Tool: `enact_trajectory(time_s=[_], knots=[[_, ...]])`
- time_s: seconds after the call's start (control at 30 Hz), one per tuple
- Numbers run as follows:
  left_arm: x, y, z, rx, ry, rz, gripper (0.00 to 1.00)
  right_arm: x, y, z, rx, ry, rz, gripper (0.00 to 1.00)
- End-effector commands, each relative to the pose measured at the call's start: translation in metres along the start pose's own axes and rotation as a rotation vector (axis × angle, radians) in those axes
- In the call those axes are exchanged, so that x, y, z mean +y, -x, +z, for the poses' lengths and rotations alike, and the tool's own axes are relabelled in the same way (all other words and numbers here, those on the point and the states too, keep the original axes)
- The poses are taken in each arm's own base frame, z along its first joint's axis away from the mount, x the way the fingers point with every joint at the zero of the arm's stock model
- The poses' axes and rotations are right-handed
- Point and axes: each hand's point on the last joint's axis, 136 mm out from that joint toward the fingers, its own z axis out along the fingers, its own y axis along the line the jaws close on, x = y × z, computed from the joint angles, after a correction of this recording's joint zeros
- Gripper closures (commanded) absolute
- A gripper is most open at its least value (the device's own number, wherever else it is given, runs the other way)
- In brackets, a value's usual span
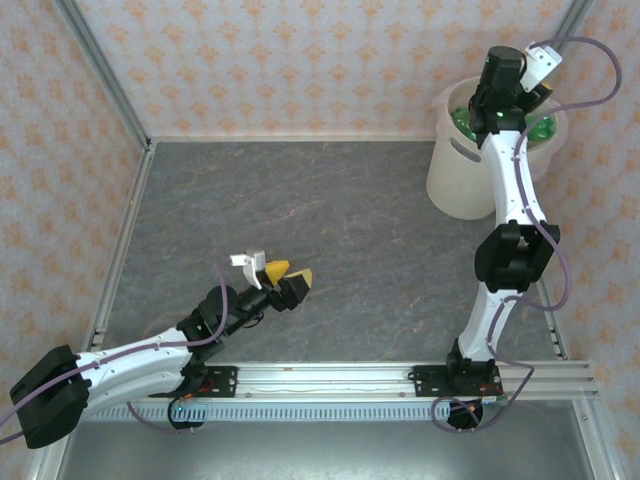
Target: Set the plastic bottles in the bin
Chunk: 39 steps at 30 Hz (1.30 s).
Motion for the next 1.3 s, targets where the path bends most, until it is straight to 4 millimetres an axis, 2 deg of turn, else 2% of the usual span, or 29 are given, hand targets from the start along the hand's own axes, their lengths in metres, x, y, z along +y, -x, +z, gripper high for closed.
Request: enact_trajectory(time_s=[0.0, 0.2, 0.27, 0.37, 0.5, 0.8, 0.9, 1.03, 1.27], knots=[[-0.008, 0.006, -0.002, -0.036, -0.047, -0.021, 0.01, -0.029, 0.028, -0.021, -0.027, -0.045, 0.013, 0.54], [-0.007, 0.005, -0.007, -0.041, -0.055, -0.028, 0.01, -0.035, 0.051, -0.039, -0.049, 0.017, 0.067, 0.52], [-0.006, 0.006, -0.009, -0.049, -0.051, -0.029, 0.01, -0.032, 0.061, -0.045, -0.059, 0.059, 0.095, 0.52], [-0.004, 0.008, -0.011, -0.060, -0.045, -0.025, 0.01, -0.019, 0.063, -0.047, -0.042, 0.138, 0.107, 0.53], [-0.002, 0.008, -0.011, -0.066, -0.035, -0.019, 0.01, 0.008, 0.044, -0.040, 0.031, 0.241, 0.097, 0.49], [0.000, 0.008, -0.008, -0.059, -0.016, -0.002, 0.01, 0.057, -0.010, -0.021, 0.200, 0.394, 0.094, 0.51], [0.000, 0.008, -0.007, -0.056, -0.010, 0.002, 0.01, 0.062, -0.023, -0.011, 0.253, 0.412, 0.125, 0.43], [-0.001, 0.007, -0.005, -0.050, -0.012, -0.001, 0.01, 0.058, -0.027, -0.002, 0.281, 0.398, 0.119, 0.01], [-0.001, 0.007, -0.003, -0.053, -0.014, -0.001, 0.01, 0.026, 0.004, -0.001, 0.196, 0.279, 0.118, 0.00]])
